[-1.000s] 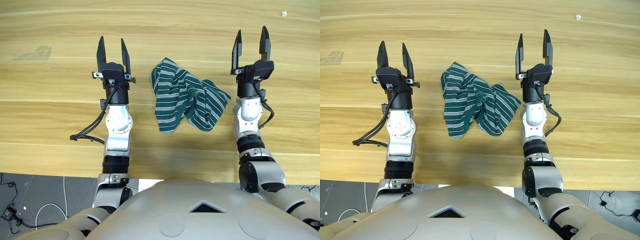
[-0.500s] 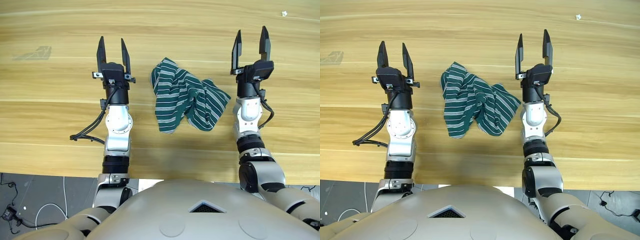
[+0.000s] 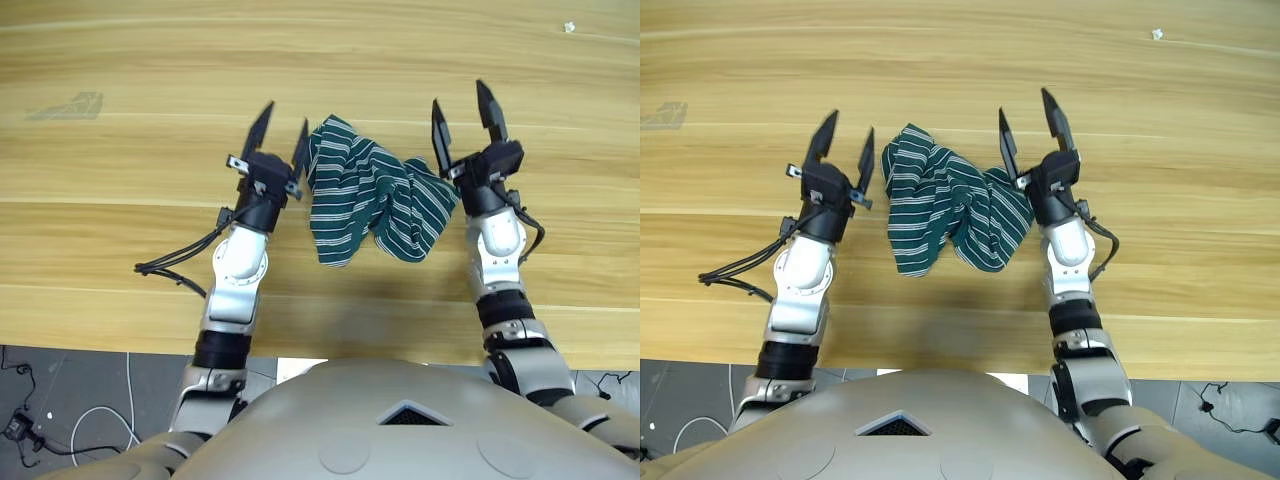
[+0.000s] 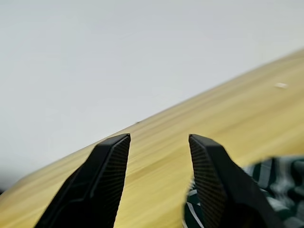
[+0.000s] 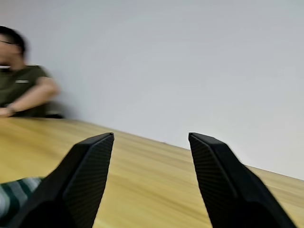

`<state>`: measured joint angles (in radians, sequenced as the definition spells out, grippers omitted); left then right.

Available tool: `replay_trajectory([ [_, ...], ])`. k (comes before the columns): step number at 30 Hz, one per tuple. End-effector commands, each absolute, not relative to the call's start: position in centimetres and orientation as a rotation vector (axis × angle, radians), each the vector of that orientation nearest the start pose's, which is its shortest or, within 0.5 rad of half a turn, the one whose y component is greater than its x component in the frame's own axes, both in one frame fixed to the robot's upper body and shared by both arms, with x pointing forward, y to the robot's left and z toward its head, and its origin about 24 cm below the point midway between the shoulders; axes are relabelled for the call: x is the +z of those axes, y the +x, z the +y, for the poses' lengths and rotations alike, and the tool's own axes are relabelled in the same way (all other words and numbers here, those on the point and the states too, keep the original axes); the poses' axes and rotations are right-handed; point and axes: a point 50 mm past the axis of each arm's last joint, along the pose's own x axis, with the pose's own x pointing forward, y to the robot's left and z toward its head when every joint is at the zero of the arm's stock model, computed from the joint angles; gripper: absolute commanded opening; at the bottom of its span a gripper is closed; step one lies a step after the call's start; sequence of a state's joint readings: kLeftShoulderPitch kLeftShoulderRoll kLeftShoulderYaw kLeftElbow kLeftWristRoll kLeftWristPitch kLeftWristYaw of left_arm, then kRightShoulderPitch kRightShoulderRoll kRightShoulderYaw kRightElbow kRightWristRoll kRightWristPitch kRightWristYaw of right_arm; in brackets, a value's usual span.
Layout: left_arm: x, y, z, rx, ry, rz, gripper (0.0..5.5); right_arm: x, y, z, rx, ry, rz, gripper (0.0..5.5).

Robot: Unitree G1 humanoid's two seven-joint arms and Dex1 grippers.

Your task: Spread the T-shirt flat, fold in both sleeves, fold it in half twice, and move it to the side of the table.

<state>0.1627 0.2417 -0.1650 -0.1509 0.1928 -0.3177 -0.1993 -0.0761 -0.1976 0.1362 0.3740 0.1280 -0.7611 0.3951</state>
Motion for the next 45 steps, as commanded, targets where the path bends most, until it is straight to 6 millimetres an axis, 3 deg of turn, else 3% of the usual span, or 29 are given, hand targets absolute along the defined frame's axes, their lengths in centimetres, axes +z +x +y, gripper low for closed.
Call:
replay_trajectory([
  [1, 5.7, 15.8, 13.5, -0.854, 0.664, -0.156, 2.29, 4.4, 19.1, -14.2, 0.881, -0.267, -0.244, 2.92],
  [5, 5.3, 13.1, 13.2, -1.065, 0.740, -0.071, 2.29, 4.5, 16.2, -13.6, 1.022, -0.297, -0.103, 2.92],
  [9, 4.0, 12.9, 12.8, -1.124, 0.819, -0.043, 2.29, 3.0, 14.6, -13.2, 1.049, -0.301, 0.036, 2.92],
  [16, 1.6, 14.6, 12.7, -1.086, 1.128, -0.065, 2.29, 0.3, 14.9, -13.1, 1.040, -0.519, 0.124, 2.92],
  [25, 1.5, 14.4, 13.4, -1.088, 1.227, -0.061, 2.29, -0.8, 14.1, -13.1, 1.081, -0.619, 0.196, 2.92],
  [39, -0.3, 14.8, 14.4, -1.096, 1.241, 0.016, 2.29, -1.9, 14.3, -14.2, 1.045, -0.622, 0.287, 0.06],
  [43, -0.4, 14.7, 14.5, -1.095, 1.237, 0.025, 2.29, -1.9, 14.4, -14.3, 1.034, -0.632, 0.281, 0.06],
  [45, -0.5, 14.6, 14.7, -1.096, 1.237, 0.030, 1.94, -1.7, 14.5, -14.3, 1.031, -0.633, 0.273, 0.00],
])
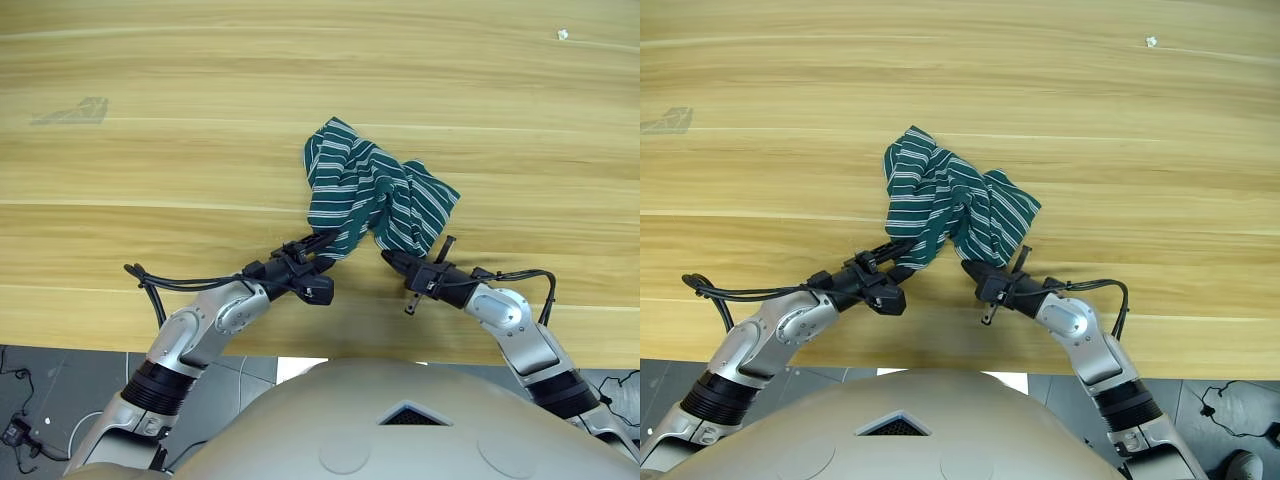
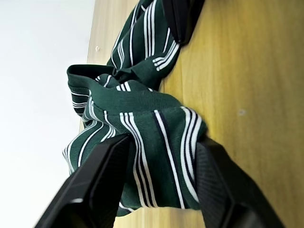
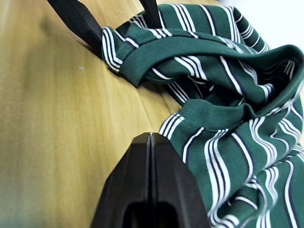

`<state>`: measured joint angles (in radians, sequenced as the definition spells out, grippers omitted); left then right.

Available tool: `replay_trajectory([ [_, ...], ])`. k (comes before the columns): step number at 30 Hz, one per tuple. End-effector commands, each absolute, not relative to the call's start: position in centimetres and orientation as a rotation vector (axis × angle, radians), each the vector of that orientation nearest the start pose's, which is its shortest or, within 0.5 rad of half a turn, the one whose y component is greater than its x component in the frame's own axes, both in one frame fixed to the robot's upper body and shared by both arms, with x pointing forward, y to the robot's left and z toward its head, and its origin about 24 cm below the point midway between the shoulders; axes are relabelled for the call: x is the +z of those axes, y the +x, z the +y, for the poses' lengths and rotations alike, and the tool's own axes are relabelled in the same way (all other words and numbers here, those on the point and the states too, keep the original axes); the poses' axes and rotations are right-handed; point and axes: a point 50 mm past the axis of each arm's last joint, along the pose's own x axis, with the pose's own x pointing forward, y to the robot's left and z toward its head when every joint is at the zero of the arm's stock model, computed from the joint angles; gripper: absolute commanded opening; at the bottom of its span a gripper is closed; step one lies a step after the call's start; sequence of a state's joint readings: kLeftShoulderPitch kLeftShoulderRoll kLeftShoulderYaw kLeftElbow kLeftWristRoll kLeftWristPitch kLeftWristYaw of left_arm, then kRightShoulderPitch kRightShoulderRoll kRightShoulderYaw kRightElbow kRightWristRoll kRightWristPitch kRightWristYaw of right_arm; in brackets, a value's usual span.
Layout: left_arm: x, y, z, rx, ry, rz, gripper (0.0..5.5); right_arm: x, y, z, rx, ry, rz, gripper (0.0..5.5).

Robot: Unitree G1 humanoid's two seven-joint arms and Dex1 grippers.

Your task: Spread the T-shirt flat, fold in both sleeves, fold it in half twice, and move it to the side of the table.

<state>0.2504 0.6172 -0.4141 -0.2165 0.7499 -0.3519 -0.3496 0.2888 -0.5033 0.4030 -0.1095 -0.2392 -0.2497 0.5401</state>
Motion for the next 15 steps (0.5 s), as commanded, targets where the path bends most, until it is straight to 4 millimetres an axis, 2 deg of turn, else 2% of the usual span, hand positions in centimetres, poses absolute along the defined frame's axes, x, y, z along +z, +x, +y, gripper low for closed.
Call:
replay_trajectory([
  [1, -0.5, 14.6, 14.7, -1.095, 1.237, 0.031, 1.73, -1.6, 14.5, -14.3, 1.032, -0.628, 0.265, 0.00],
  [2, -0.5, 14.6, 14.8, -1.093, 1.236, 0.033, 1.58, -1.4, 14.5, -14.2, 1.032, -0.610, 0.253, 0.00],
  [9, -0.8, 14.6, 14.9, -1.092, 1.231, 0.040, 0.74, -0.6, 13.5, -13.4, 1.108, -0.436, 0.250, 1.13],
  [15, -0.8, 14.5, 14.8, -1.094, 1.235, 0.032, 0.08, 0.5, 14.0, -14.2, 1.046, -0.442, 0.232, 2.23],
])
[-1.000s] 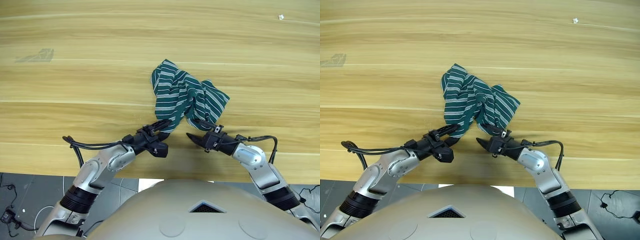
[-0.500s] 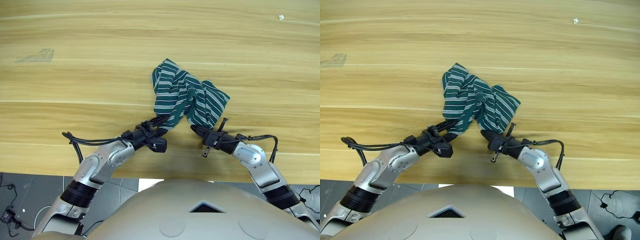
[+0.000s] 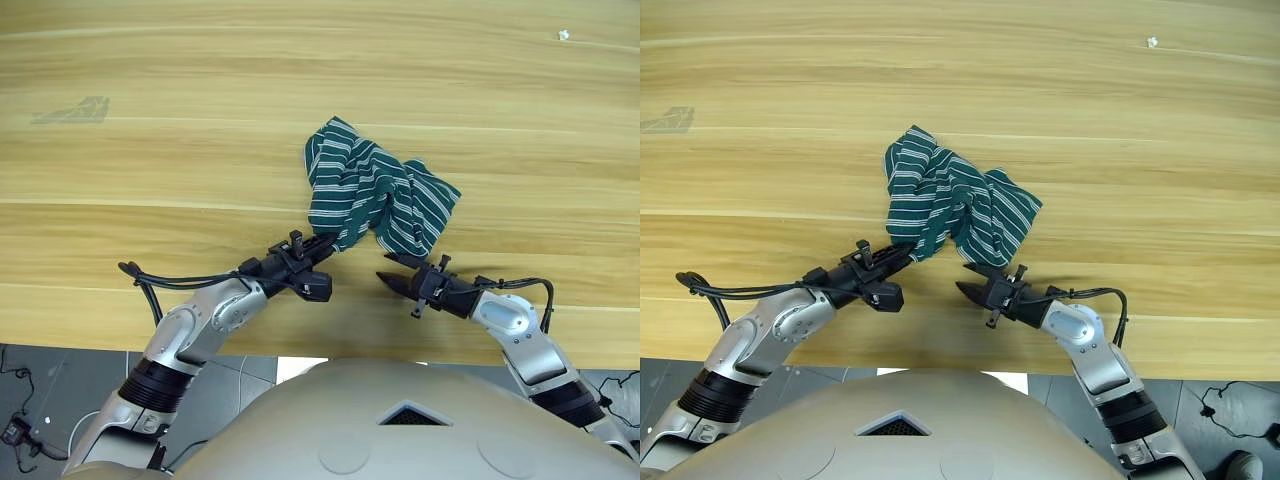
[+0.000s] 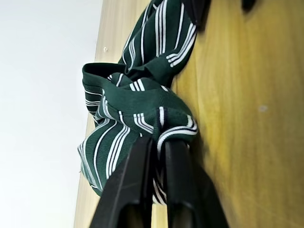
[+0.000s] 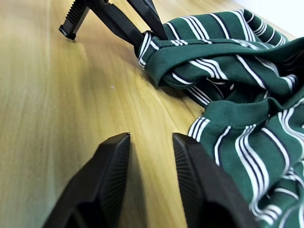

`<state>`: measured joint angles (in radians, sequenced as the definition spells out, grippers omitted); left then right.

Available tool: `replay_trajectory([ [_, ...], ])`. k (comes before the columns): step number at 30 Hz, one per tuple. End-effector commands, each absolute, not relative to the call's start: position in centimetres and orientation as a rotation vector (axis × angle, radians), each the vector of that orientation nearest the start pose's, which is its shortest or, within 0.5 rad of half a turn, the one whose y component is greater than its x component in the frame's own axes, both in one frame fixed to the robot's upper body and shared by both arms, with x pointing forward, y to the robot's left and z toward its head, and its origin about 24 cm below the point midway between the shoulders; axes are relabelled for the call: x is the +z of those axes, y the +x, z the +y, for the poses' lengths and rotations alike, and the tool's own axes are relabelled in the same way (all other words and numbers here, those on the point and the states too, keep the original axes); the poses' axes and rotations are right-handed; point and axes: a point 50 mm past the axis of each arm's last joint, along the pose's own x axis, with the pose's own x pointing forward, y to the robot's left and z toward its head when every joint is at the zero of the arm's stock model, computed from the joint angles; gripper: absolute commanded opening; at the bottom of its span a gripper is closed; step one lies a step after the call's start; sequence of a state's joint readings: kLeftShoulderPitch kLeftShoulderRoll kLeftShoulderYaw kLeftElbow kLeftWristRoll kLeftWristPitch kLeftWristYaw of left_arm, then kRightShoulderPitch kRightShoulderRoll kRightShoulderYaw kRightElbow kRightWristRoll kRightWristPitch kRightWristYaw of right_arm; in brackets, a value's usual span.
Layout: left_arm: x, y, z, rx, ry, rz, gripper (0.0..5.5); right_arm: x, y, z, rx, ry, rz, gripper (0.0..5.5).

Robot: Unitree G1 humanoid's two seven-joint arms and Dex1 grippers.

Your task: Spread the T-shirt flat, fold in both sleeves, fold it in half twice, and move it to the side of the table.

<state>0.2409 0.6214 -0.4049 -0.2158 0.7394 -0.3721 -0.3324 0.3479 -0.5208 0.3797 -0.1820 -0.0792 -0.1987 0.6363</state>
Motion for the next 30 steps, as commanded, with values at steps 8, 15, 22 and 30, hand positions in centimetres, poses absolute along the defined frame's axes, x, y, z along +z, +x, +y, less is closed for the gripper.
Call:
replay_trajectory([
  [8, -0.6, 14.7, 15.0, -1.087, 1.246, 0.029, 0.00, 0.0, 15.0, -15.2, 0.960, -0.589, 0.223, 3.02],
  [15, -0.5, 15.0, 14.9, -1.068, 1.254, 0.014, 0.00, -1.3, 15.6, -15.9, 0.950, -0.723, 0.258, 3.02],
  [22, -0.5, 15.2, 14.9, -1.064, 1.257, 0.000, 0.00, -1.4, 15.5, -15.7, 0.964, -0.721, 0.258, 1.67],
  [30, -0.6, 15.2, 14.8, -1.057, 1.261, -0.003, 0.00, -1.6, 15.2, -15.5, 0.970, -0.688, 0.271, 0.17],
])
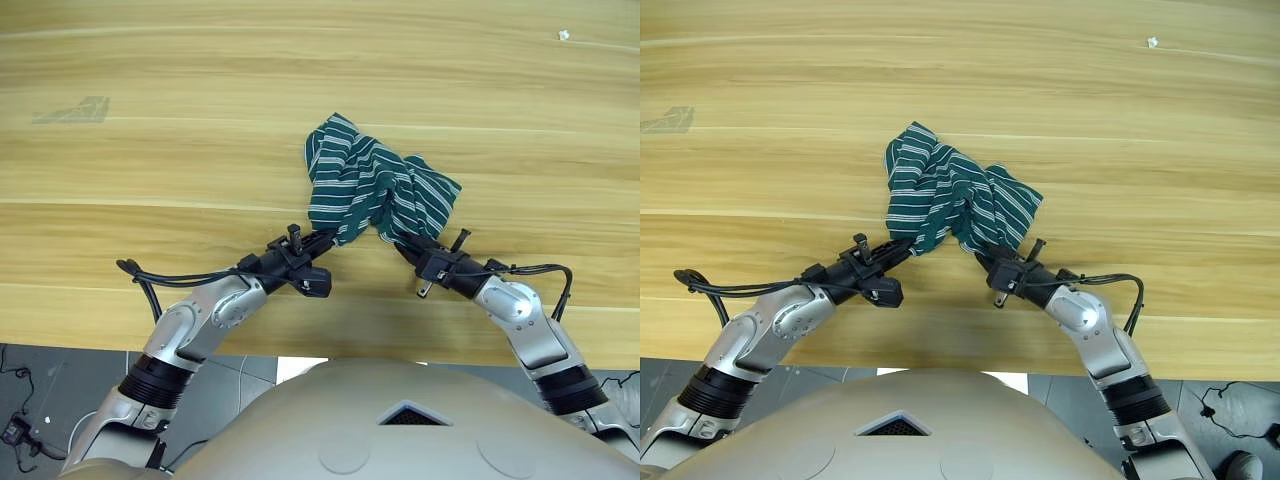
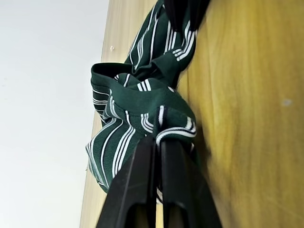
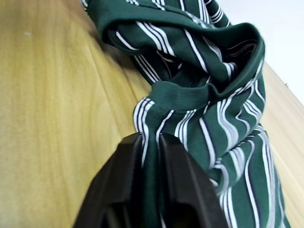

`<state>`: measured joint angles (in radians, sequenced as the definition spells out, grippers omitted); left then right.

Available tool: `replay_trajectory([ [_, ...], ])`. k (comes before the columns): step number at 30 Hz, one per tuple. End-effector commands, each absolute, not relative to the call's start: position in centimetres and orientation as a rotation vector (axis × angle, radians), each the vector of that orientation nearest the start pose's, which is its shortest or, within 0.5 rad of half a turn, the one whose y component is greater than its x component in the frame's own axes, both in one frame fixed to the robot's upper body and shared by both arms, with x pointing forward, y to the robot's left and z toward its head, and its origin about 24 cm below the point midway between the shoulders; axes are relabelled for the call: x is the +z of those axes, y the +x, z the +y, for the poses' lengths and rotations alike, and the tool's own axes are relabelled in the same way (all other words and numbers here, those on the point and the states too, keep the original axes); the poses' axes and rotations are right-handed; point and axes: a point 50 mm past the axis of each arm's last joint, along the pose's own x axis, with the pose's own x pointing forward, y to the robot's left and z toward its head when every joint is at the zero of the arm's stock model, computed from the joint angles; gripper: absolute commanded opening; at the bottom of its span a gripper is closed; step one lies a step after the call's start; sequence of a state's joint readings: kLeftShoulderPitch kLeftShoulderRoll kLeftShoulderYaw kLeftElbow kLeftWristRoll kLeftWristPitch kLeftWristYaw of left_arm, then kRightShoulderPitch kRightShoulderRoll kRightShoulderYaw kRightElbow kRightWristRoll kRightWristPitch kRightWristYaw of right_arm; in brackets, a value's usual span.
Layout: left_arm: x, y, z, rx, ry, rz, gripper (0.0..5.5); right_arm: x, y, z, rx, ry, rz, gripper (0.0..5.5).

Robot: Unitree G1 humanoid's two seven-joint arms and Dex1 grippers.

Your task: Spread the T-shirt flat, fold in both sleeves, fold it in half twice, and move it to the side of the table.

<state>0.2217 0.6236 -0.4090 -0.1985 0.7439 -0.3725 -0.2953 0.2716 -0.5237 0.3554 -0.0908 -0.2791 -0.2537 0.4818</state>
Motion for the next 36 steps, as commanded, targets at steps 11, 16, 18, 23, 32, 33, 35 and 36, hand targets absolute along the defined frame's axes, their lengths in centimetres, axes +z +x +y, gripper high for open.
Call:
replay_trajectory([
  [11, 1.3, 16.2, 15.2, -0.987, 1.180, -0.038, 0.00, -0.1, 16.3, -15.3, 0.954, -0.621, 0.195, 0.05],
  [16, 9.6, 18.9, 16.1, -0.847, 0.851, -0.210, 0.00, 4.9, 19.5, -16.2, 0.900, -0.417, 0.026, 0.05],
  [18, 13.8, 19.9, 17.0, -0.804, 0.746, -0.303, 0.00, 7.6, 20.8, -17.0, 0.887, -0.340, -0.054, 0.05],
  [23, 19.6, 22.0, 17.9, -0.821, 0.712, -0.373, 0.00, 11.9, 22.7, -18.3, 0.907, -0.297, -0.152, 0.05],
  [32, 25.9, 26.1, 19.3, -0.851, 1.027, -0.323, 0.00, 24.3, 27.2, -22.4, 0.788, -0.400, -0.431, 0.05],
  [33, 26.2, 26.4, 19.8, -0.858, 1.078, -0.293, 0.00, 25.9, 27.4, -22.5, 0.772, -0.424, -0.474, 0.05],
  [35, 26.6, 26.6, 20.5, -0.884, 1.132, -0.241, 0.00, 28.4, 27.7, -22.8, 0.747, -0.453, -0.537, 0.05],
  [36, 26.8, 26.6, 20.8, -0.892, 1.137, -0.226, 0.00, 29.2, 27.8, -22.9, 0.744, -0.453, -0.554, 0.05],
])
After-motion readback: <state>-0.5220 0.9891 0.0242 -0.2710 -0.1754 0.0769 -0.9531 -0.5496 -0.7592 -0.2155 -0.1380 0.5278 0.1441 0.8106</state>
